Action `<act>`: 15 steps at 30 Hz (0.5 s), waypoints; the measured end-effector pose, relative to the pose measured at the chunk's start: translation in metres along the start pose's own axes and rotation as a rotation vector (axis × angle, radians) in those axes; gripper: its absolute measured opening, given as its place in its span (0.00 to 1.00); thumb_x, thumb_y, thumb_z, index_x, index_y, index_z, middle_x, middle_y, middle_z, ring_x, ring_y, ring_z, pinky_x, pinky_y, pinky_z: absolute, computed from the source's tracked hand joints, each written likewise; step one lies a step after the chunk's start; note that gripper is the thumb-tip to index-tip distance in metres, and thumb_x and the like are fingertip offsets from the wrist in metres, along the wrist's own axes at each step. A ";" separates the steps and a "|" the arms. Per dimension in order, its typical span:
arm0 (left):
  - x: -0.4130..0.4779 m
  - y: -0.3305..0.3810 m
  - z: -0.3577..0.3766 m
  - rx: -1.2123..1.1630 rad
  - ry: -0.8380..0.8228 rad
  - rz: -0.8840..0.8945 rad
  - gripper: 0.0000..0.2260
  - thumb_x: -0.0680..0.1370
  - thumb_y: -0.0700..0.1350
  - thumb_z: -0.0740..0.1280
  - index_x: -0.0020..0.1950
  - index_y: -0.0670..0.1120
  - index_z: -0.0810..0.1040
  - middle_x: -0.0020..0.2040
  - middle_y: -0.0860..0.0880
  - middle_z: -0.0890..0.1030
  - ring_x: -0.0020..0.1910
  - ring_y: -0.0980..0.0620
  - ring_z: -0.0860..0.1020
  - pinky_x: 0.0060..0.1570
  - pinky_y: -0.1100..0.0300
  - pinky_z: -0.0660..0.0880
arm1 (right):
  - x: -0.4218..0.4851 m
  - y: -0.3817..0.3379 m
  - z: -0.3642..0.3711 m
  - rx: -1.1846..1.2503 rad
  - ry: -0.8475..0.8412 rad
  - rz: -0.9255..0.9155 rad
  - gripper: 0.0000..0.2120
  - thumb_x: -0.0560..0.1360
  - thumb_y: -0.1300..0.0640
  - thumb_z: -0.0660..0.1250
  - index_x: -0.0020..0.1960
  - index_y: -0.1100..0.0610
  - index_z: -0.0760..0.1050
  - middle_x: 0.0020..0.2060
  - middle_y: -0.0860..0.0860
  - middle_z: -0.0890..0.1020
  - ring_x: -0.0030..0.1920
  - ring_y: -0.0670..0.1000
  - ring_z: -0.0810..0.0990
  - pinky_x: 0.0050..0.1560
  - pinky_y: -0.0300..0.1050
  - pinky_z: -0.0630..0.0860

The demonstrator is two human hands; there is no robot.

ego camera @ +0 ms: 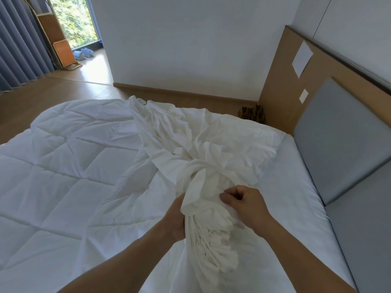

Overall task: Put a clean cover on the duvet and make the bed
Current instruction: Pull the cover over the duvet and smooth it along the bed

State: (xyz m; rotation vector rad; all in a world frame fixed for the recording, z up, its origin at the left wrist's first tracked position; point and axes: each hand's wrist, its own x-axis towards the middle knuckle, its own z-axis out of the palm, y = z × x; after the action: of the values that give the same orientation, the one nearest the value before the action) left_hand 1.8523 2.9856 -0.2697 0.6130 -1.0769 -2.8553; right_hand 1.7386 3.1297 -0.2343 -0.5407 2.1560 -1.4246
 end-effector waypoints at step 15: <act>-0.002 0.009 -0.018 -0.065 0.030 -0.116 0.20 0.65 0.43 0.60 0.52 0.35 0.80 0.43 0.39 0.81 0.40 0.39 0.81 0.40 0.52 0.79 | 0.025 0.011 -0.003 -0.501 -0.132 0.164 0.13 0.74 0.53 0.71 0.33 0.56 0.75 0.31 0.48 0.78 0.34 0.49 0.76 0.36 0.43 0.71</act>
State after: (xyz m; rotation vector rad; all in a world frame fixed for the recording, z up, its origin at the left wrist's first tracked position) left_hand 1.8602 2.9674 -0.2755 0.7348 -0.9712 -2.9545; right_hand 1.7161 3.1213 -0.2484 -0.5949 2.3852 -0.7356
